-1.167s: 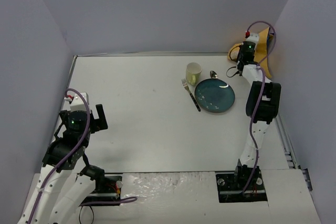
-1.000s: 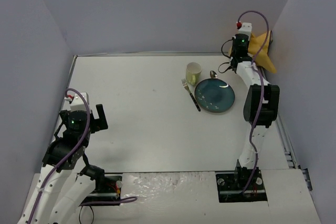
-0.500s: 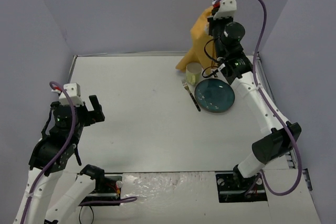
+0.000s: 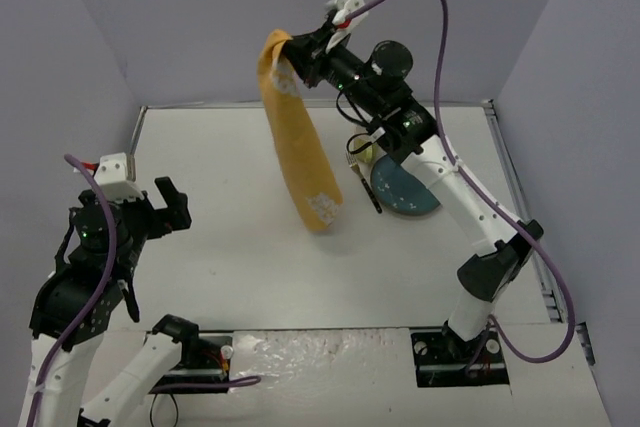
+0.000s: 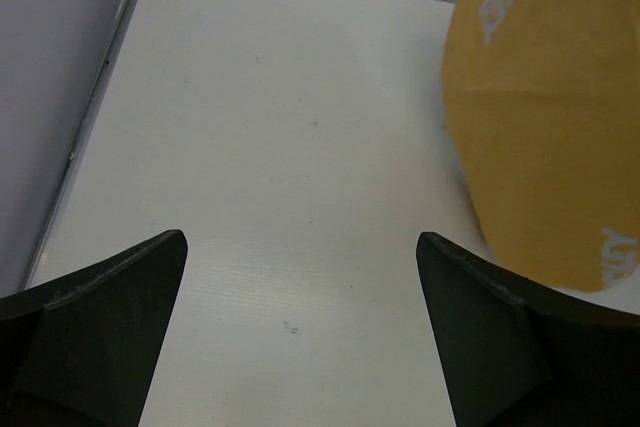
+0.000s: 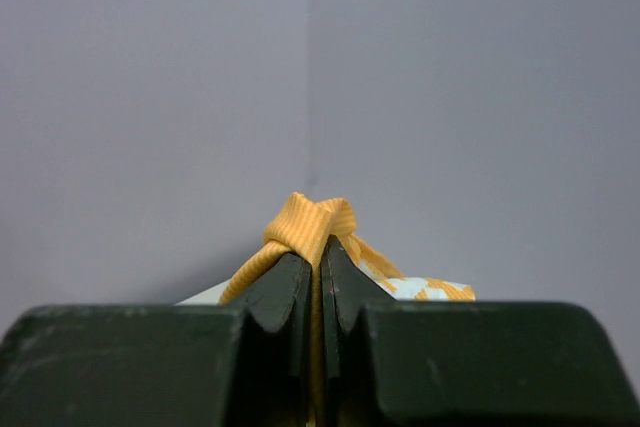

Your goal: Set the dinner table for one person

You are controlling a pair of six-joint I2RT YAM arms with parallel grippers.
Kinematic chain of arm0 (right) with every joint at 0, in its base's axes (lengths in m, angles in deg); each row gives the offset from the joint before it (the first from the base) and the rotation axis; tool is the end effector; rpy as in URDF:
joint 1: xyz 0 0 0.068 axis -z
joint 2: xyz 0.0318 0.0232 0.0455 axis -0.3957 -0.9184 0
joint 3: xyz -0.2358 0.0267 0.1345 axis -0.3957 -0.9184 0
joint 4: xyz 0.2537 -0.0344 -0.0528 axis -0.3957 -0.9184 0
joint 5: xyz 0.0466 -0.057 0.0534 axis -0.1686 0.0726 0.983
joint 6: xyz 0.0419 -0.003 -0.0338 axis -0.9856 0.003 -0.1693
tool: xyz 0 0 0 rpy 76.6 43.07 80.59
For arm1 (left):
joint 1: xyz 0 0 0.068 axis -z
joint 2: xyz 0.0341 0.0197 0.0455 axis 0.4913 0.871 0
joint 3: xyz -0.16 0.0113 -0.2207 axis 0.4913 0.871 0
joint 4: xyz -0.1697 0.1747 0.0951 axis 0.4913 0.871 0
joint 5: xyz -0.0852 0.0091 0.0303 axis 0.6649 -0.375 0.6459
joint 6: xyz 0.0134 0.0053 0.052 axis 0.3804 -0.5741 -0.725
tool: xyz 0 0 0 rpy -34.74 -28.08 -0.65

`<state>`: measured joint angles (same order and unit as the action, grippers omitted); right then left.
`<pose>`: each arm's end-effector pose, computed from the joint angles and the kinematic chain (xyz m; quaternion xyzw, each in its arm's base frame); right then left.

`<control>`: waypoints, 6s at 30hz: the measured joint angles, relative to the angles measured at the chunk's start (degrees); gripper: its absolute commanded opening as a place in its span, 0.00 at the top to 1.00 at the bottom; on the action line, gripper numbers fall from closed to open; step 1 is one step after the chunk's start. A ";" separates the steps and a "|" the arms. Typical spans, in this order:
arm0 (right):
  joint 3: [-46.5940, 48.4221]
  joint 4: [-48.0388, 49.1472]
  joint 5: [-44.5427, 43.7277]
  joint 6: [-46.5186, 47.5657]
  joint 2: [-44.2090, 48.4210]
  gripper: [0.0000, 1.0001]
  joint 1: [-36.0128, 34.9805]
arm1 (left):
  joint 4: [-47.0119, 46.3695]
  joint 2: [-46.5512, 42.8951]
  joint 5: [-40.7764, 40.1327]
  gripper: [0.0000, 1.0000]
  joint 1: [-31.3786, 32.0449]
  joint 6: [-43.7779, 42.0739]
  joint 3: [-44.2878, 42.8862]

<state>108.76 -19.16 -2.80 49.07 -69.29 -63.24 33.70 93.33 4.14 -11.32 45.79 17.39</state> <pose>0.2849 0.2543 0.5447 -0.3035 0.4083 0.3811 0.7720 0.0834 -0.0181 0.4293 -0.0831 0.7823 -0.1033 0.6086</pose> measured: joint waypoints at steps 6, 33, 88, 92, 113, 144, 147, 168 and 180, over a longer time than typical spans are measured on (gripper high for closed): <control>-4.00 0.25 3.74 -4.02 -2.24 1.00 -2.89 | 1.70 -1.24 -1.39 0.03 0.00 -0.13 -3.63; -61.86 -12.12 -12.14 -20.41 11.78 1.00 5.10 | -9.73 28.62 3.57 0.04 -6.88 8.87 12.14; -69.66 -17.78 -13.64 -16.10 23.45 0.15 6.71 | -22.29 66.89 27.28 0.71 -24.92 5.14 3.05; -71.12 -17.79 -12.61 -18.30 22.03 0.15 7.28 | -22.39 67.10 27.72 0.95 -24.83 5.20 3.55; -74.55 -10.83 -6.18 -21.43 12.20 1.00 7.39 | -20.38 66.95 28.26 1.00 -24.55 5.00 2.30; -22.56 -27.05 -31.53 16.64 22.43 1.00 7.21 | 4.31 26.57 17.57 1.00 -23.63 1.15 -38.46; -22.59 -27.41 -31.19 18.56 26.43 1.00 7.11 | 7.50 21.71 15.56 1.00 -20.90 2.72 -35.51; -18.85 -15.39 -21.30 18.46 -9.95 1.00 7.39 | 2.92 23.57 -1.02 1.00 -23.13 13.24 6.39; -6.16 -11.61 -15.66 17.76 -32.62 1.00 5.95 | -9.10 36.62 1.73 1.00 -35.83 16.40 12.16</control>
<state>102.59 -30.77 -18.47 66.83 -101.91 -57.29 24.61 129.95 5.87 -47.14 62.19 29.55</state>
